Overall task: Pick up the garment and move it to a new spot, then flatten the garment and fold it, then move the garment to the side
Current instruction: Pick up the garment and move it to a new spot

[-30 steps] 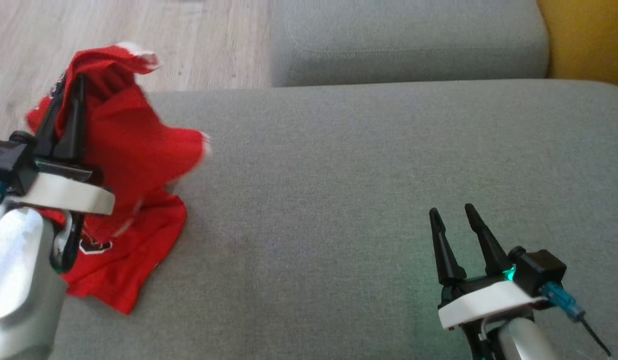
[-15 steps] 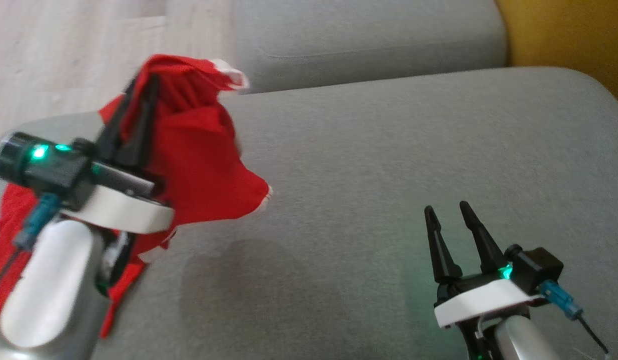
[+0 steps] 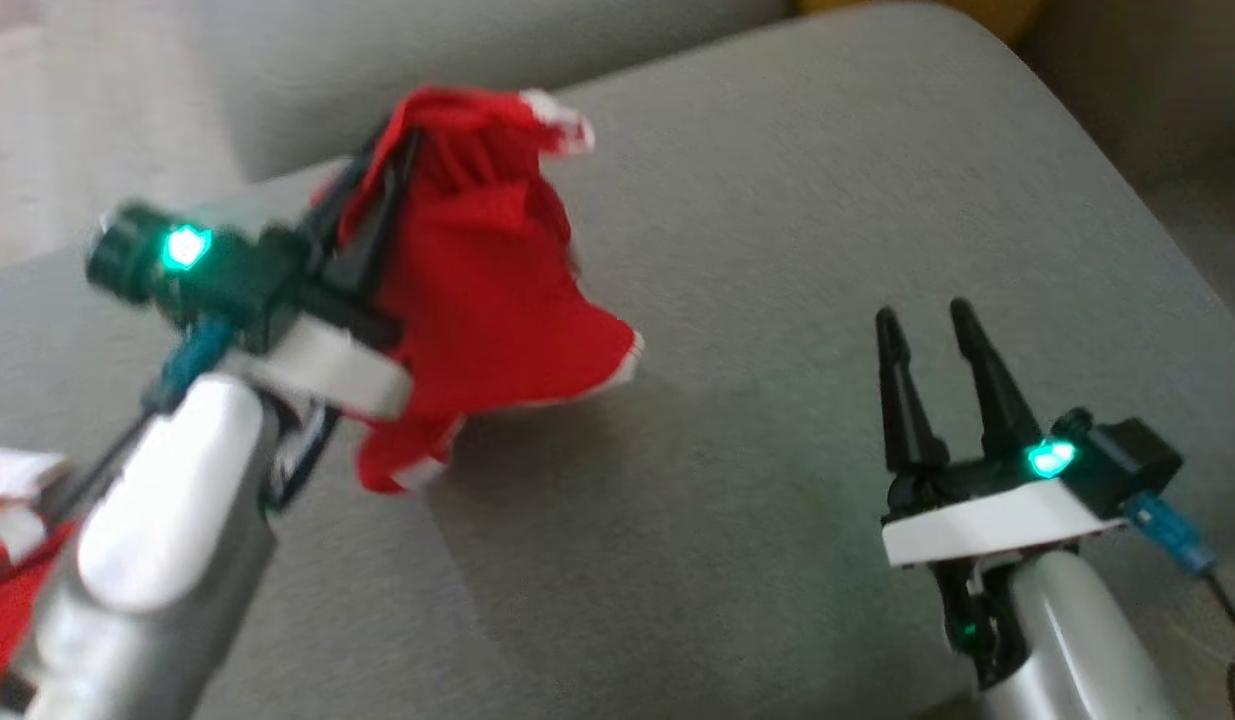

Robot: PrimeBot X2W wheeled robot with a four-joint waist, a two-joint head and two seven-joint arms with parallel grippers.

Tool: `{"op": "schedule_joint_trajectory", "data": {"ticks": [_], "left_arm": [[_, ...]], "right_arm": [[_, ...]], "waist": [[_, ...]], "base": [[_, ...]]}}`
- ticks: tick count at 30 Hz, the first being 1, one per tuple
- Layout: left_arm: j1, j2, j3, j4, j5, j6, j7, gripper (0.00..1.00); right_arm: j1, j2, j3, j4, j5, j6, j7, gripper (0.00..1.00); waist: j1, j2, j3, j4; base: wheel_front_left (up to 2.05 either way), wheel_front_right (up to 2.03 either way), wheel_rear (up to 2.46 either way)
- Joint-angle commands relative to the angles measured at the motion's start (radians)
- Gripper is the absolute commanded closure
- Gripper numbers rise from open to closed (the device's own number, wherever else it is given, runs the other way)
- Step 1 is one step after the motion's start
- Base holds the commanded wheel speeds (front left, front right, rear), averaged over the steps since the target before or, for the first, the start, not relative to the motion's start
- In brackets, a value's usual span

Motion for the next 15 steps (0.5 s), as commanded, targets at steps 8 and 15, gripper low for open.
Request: {"op": "schedule_joint_trajectory", "data": {"ticks": [8, 15], "left_arm": [[-0.280, -0.007, -0.036, 0.203, 0.061, -0.039, -0.064, 0.00], [-0.309, -0.035, -0.027, 0.345, 0.055, -0.026, -0.172, 0.00]], "right_arm": [[-0.064, -0.004, 0.017, -0.089, 0.043, -0.001, -0.011, 0.00], [-0.067, -0.004, -0.004, -0.089, 0.023, -0.001, -0.011, 0.00]], "waist": [[-0.0001, 0.0000, 0.164, -0.140], [-0.0001, 0.0000, 0.155, -0.068]], "base": [[0.00, 0.00, 0.00], [0.00, 0.00, 0.00]]}}
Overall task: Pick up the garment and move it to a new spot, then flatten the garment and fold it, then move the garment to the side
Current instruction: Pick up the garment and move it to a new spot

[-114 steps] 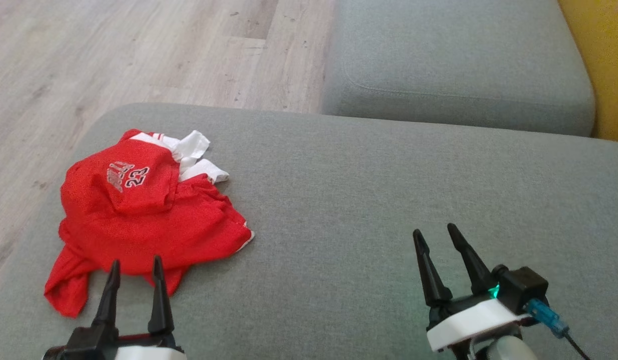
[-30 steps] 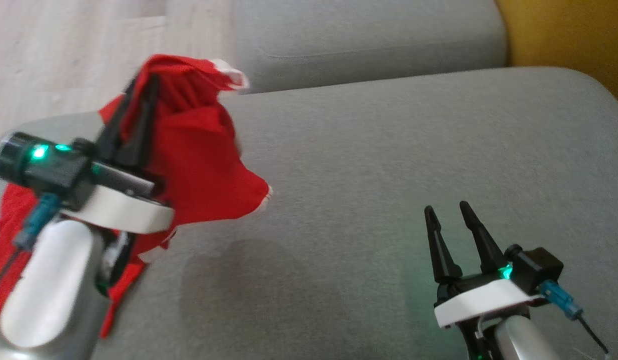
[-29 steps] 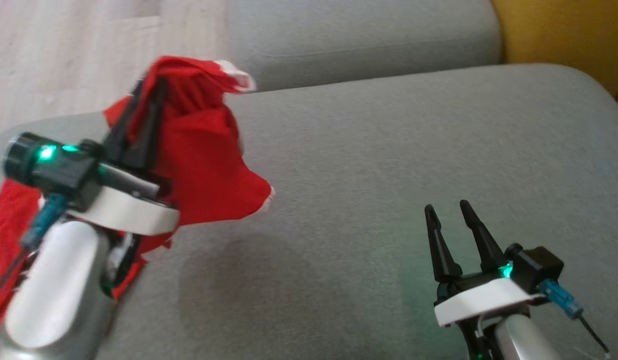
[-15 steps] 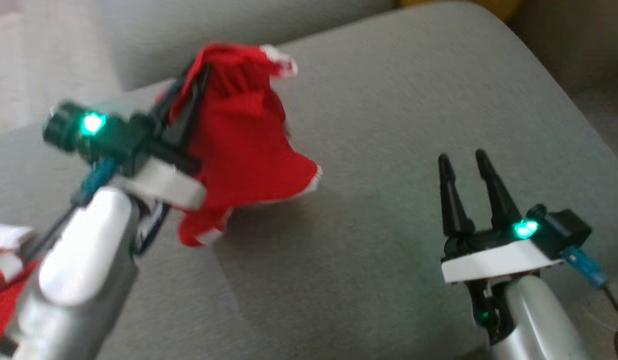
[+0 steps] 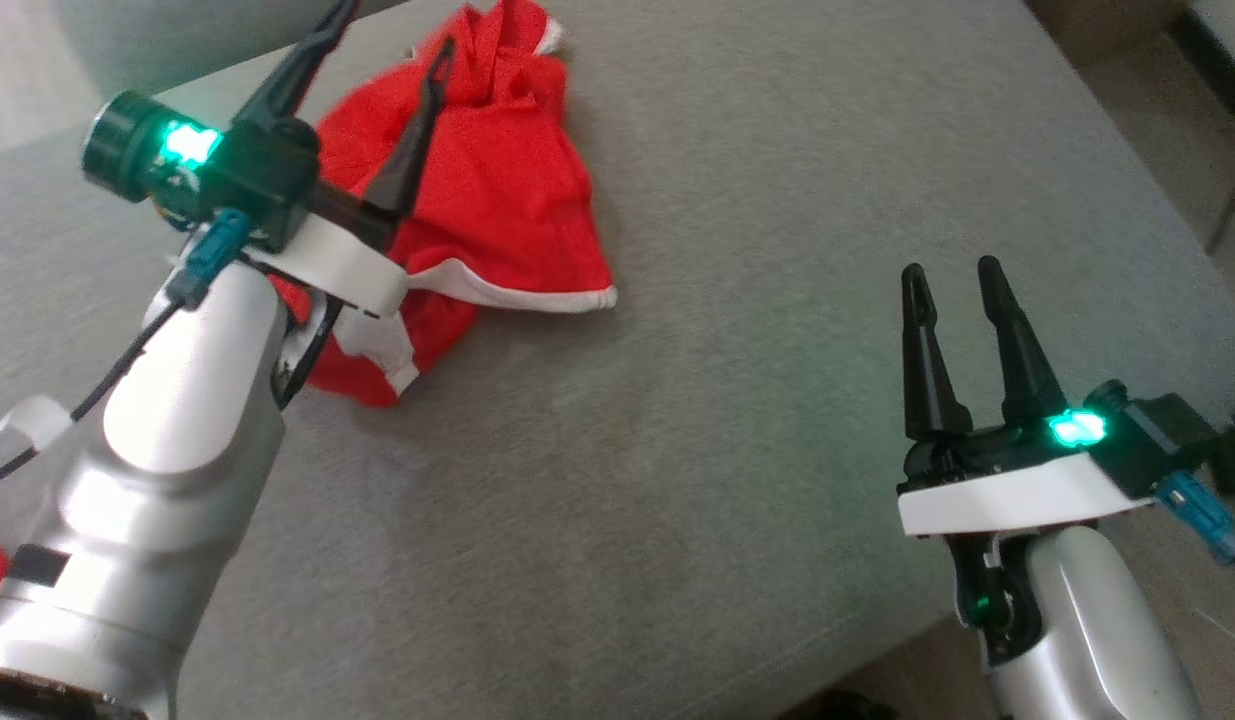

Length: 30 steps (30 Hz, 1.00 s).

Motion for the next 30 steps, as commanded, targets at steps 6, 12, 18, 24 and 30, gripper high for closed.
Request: {"op": "schedule_joint_trajectory", "data": {"ticks": [6, 12, 18, 24, 30], "left_arm": [[0.024, 0.027, 0.086, -0.028, -0.040, 0.026, -0.035, 0.00], [0.186, 0.032, 0.150, -0.128, -0.071, 0.055, -0.038, 0.00], [0.415, 0.010, 0.198, -0.226, -0.089, 0.090, -0.038, 0.00], [0.602, -0.043, 0.243, -0.294, -0.098, 0.127, -0.038, 0.00], [0.685, -0.096, 0.274, -0.333, -0.086, 0.131, -0.038, 0.00]], "right_arm": [[-0.025, -0.004, -0.001, -0.010, -0.057, -0.001, -0.011, 0.00], [0.004, -0.004, -0.011, 0.027, -0.104, -0.001, -0.011, 0.00], [0.054, -0.004, -0.033, 0.067, -0.128, -0.001, -0.011, 0.00], [0.095, -0.004, -0.042, 0.092, -0.134, -0.001, -0.011, 0.00], [0.101, -0.004, -0.042, 0.095, -0.146, -0.001, -0.011, 0.00]], "waist": [[-0.0002, 0.0000, -0.075, 0.151], [-0.0002, 0.0000, -0.157, 0.269], [-0.0002, 0.0000, -0.228, 0.361], [-0.0002, 0.0000, -0.261, 0.406], [-0.0002, 0.0000, -0.264, 0.426]], "base": [[0.00, 0.00, 0.00], [0.00, 0.00, 0.00], [0.00, 0.00, 0.00], [0.00, 0.00, 0.00], [0.00, 0.00, 0.00]]}}
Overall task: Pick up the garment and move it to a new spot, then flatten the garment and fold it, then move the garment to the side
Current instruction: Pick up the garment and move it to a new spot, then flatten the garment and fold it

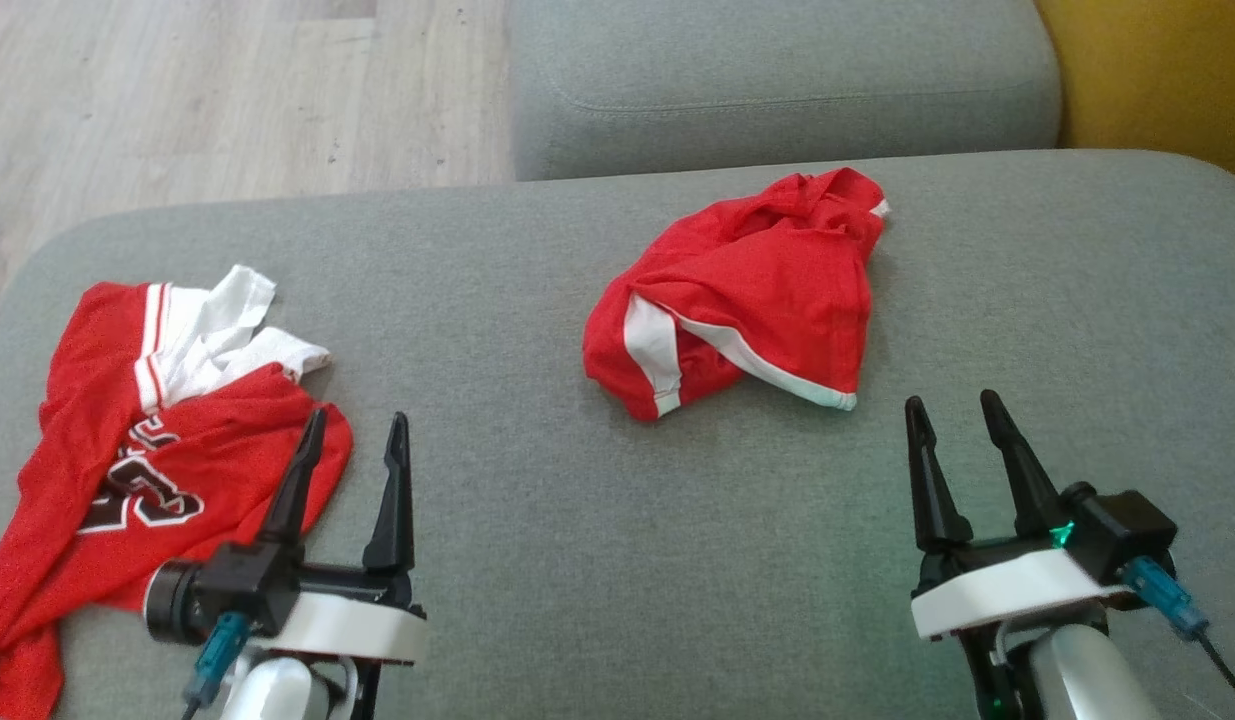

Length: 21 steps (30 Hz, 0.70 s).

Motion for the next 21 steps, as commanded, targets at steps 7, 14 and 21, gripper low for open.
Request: {"op": "schedule_joint_trajectory", "data": {"ticks": [7, 14, 21], "left_arm": [[-0.050, -0.018, 0.051, -0.040, 0.035, -0.026, -0.005, 0.00], [-0.069, -0.040, 0.055, -0.019, 0.054, -0.055, -0.005, 0.00], [-0.103, -0.056, 0.072, -0.001, 0.066, -0.079, -0.005, 0.00]], "right_arm": [[-0.056, -0.005, 0.027, 0.011, -0.092, -0.001, -0.011, 0.00], [-0.162, -0.005, 0.028, 0.187, -0.228, -0.001, -0.002, 0.00], [-0.284, -0.005, -0.022, 0.348, -0.375, -0.001, 0.052, 0.00]], "waist": [[0.0003, -0.0001, 0.019, 0.032], [0.0003, -0.0001, 0.066, 0.066], [0.0003, -0.0001, 0.109, 0.109]], "base": [[0.00, 0.00, 0.00], [0.00, 0.00, 0.00], [0.00, 0.00, 0.00]]}}
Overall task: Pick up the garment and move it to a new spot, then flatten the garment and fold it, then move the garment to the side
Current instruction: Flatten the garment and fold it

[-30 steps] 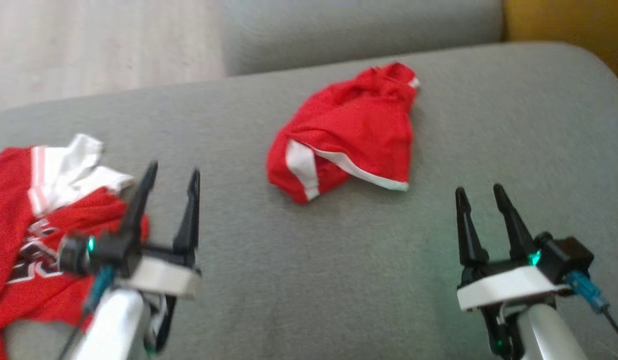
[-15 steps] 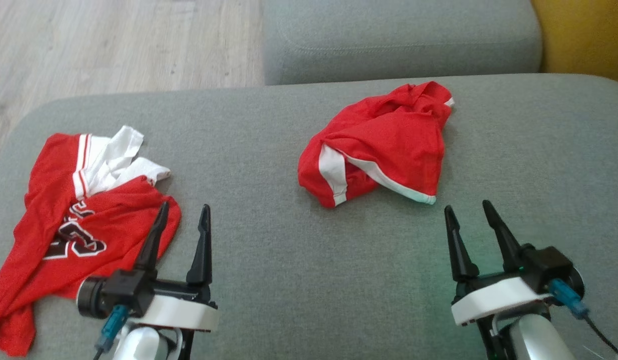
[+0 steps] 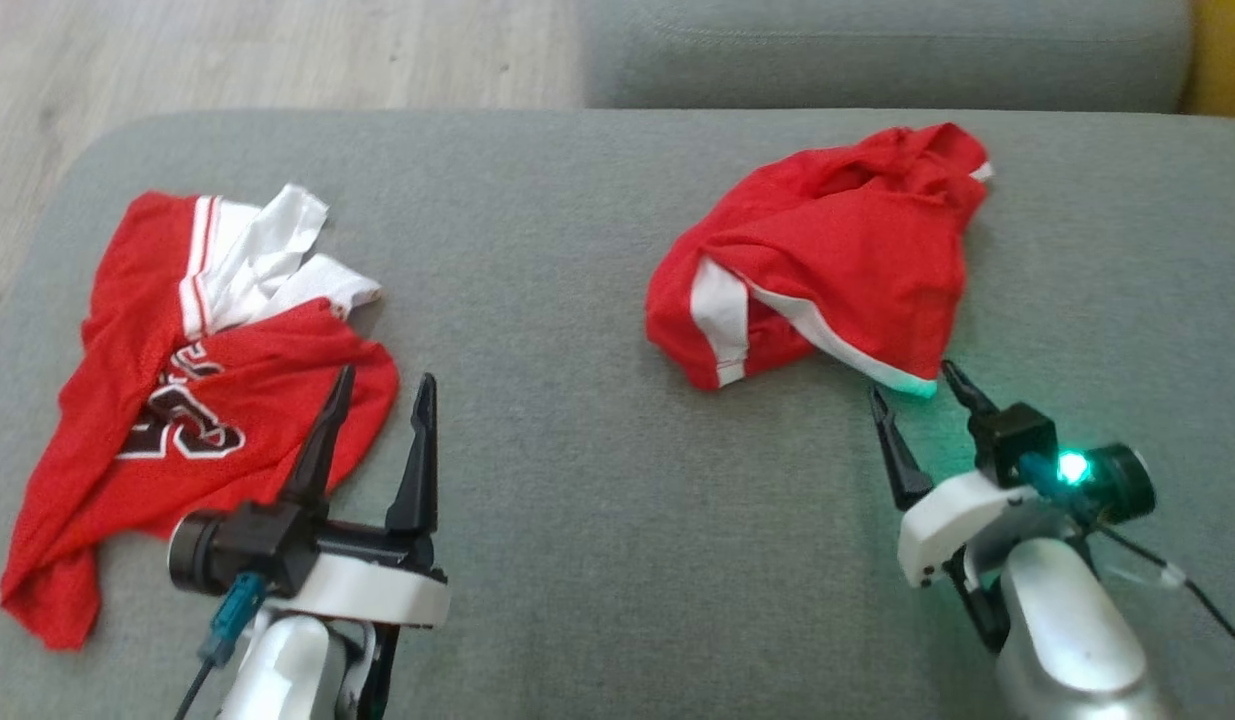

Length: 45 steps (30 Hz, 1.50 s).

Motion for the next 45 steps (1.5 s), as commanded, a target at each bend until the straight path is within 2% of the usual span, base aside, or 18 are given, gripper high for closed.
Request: {"op": "schedule_joint_trajectory", "data": {"ticks": [1, 8, 9, 10, 20, 29, 30, 31, 38, 42, 45], "left_arm": [[-0.046, 0.001, 0.037, -0.025, 0.007, -0.003, -0.005, 0.00], [-0.065, -0.017, 0.049, -0.016, 0.011, -0.022, -0.005, 0.00], [-0.067, -0.018, 0.051, -0.016, 0.013, -0.024, -0.005, 0.00], [-0.067, -0.020, 0.053, -0.014, 0.015, -0.025, -0.005, 0.00], [-0.040, -0.037, 0.088, -0.012, 0.021, -0.038, -0.005, 0.00], [-0.010, -0.044, 0.103, -0.022, 0.033, -0.046, -0.005, 0.00], [-0.006, -0.046, 0.104, -0.023, 0.034, -0.047, -0.005, 0.00], [-0.002, -0.047, 0.105, -0.024, 0.035, -0.048, -0.005, 0.00], [0.012, -0.052, 0.119, -0.035, 0.039, -0.052, -0.005, 0.00], [0.017, -0.057, 0.126, -0.043, 0.041, -0.052, -0.005, 0.00], [0.023, -0.059, 0.131, -0.047, 0.042, -0.053, -0.005, 0.00]], "right_arm": [[-0.047, -0.004, 0.008, -0.012, -0.031, -0.001, 0.003, 0.00], [-0.121, -0.004, -0.056, 0.067, -0.154, -0.001, 0.027, 0.00], [-0.128, -0.004, -0.064, 0.075, -0.165, -0.001, 0.026, 0.65], [-0.135, -0.004, -0.068, 0.083, -0.173, -0.001, 0.022, 1.00], [-0.127, -0.004, -0.247, 0.077, -0.260, -0.001, 0.000, 1.00], [-0.093, -0.004, -0.406, 0.028, -0.367, -0.001, 0.042, 0.98], [-0.092, -0.004, -0.421, 0.028, -0.375, -0.001, 0.046, 0.13], [-0.093, -0.004, -0.434, 0.029, -0.378, -0.001, 0.050, 0.00], [-0.103, -0.004, -0.423, 0.041, -0.320, -0.001, 0.015, 0.00], [-0.074, -0.004, -0.386, 0.011, -0.227, -0.001, -0.019, 0.00], [-0.032, -0.004, -0.316, -0.030, -0.117, -0.001, -0.045, 0.00]], "waist": [[-0.0002, -0.0001, 0.014, 0.017], [-0.0002, -0.0001, 0.040, 0.047], [-0.0002, -0.0001, 0.041, 0.048], [-0.0002, -0.0001, 0.042, 0.048], [-0.0002, -0.0001, -0.002, -0.018], [-0.0002, -0.0001, -0.044, -0.066], [-0.0002, -0.0001, -0.048, -0.071], [-0.0002, -0.0001, -0.051, -0.075], [-0.0002, -0.0001, -0.062, -0.109], [-0.0002, -0.0001, -0.070, -0.125], [-0.0002, -0.0001, -0.079, -0.137]], "base": [[0.00, 0.00, 0.00], [0.00, 0.00, 0.00], [0.00, 0.00, 0.00], [0.00, 0.00, 0.00], [0.00, 0.00, 0.00], [0.00, 0.00, 0.00], [0.00, 0.00, 0.00], [0.00, 0.00, 0.00], [0.00, 0.00, 0.00], [0.00, 0.00, 0.00], [0.00, 0.00, 0.00]]}}
